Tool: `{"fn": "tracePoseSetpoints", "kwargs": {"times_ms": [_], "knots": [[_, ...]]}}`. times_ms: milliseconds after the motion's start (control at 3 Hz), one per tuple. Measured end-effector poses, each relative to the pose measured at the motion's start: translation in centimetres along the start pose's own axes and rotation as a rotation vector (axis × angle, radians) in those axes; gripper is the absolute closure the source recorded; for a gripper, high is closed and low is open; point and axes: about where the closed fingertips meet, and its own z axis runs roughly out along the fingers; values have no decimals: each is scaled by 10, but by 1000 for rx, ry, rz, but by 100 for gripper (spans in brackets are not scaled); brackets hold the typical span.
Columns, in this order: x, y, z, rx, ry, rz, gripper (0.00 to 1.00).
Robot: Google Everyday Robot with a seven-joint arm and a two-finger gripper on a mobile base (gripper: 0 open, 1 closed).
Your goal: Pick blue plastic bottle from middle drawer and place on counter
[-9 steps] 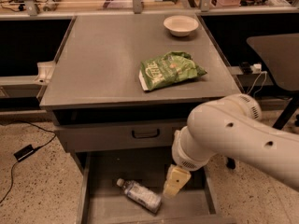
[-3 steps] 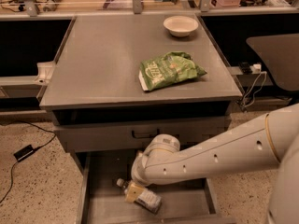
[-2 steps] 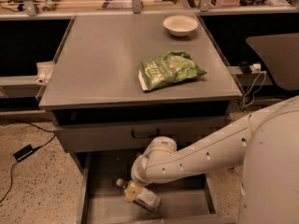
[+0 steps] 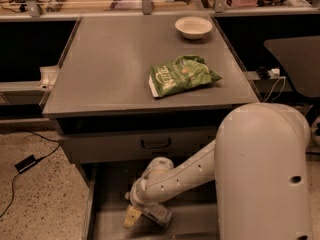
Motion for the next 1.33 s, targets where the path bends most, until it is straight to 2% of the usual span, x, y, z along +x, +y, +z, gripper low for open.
{"fn": "tracePoseSetpoints", "kwargs": {"times_ms": [333,667,1000,1333], "knots": [[14,7,15,-16,45,35,0],[29,0,10,18,80,86,0],[46,-7,3,48,111,142,5],[57,-2,14,26,138,178,24]]}}
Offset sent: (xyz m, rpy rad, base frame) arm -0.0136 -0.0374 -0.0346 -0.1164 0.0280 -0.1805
